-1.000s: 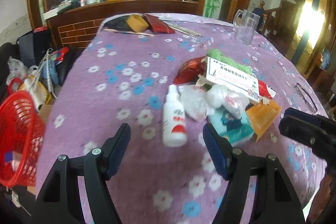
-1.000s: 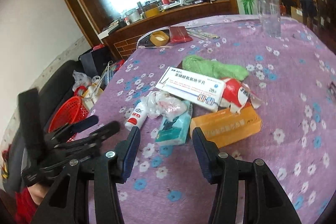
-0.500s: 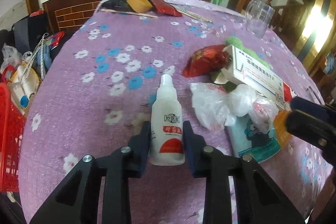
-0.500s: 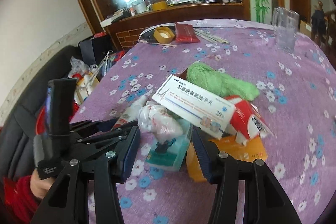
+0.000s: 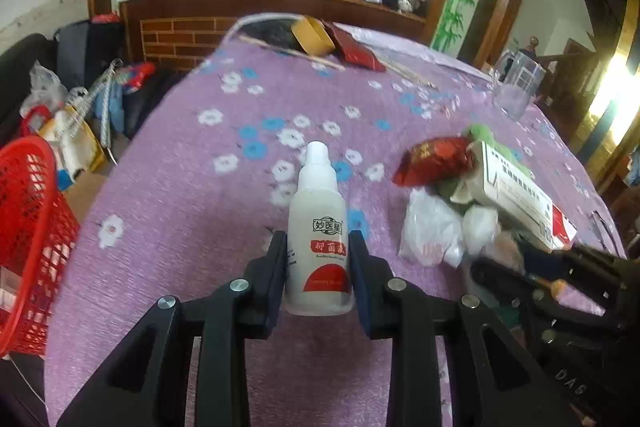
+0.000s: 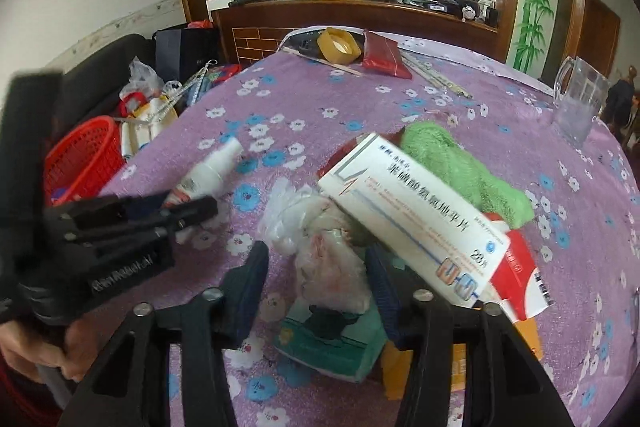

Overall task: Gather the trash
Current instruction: 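Grasp the white bottle with the left tool while the right tool grasps the plastic bag, then lift the bottle with the left tool while the right tool lifts the plastic bag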

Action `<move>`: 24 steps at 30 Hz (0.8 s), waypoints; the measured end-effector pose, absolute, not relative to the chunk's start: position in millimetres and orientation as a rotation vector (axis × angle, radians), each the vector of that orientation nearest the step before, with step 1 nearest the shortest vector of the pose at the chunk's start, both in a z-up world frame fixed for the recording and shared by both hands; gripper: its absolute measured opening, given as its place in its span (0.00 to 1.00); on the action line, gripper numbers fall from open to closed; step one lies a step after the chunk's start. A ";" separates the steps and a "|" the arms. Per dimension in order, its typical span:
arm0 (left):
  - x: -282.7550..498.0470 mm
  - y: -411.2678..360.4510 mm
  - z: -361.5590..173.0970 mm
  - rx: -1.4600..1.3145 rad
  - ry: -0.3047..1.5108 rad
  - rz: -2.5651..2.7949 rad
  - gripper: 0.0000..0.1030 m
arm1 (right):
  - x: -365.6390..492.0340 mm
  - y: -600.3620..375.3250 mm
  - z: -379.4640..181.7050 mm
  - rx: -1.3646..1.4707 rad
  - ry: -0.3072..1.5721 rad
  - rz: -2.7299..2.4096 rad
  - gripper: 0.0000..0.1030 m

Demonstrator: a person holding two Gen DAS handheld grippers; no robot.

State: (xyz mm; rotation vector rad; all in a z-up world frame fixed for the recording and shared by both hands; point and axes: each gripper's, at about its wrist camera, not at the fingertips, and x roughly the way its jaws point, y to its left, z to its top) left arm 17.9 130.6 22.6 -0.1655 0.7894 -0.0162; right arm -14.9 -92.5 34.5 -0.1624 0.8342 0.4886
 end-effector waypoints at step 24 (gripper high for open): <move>10.8 131.8 32.0 -0.131 0.719 0.043 0.28 | -29.9 -120.4 54.8 -0.004 0.654 0.527 0.30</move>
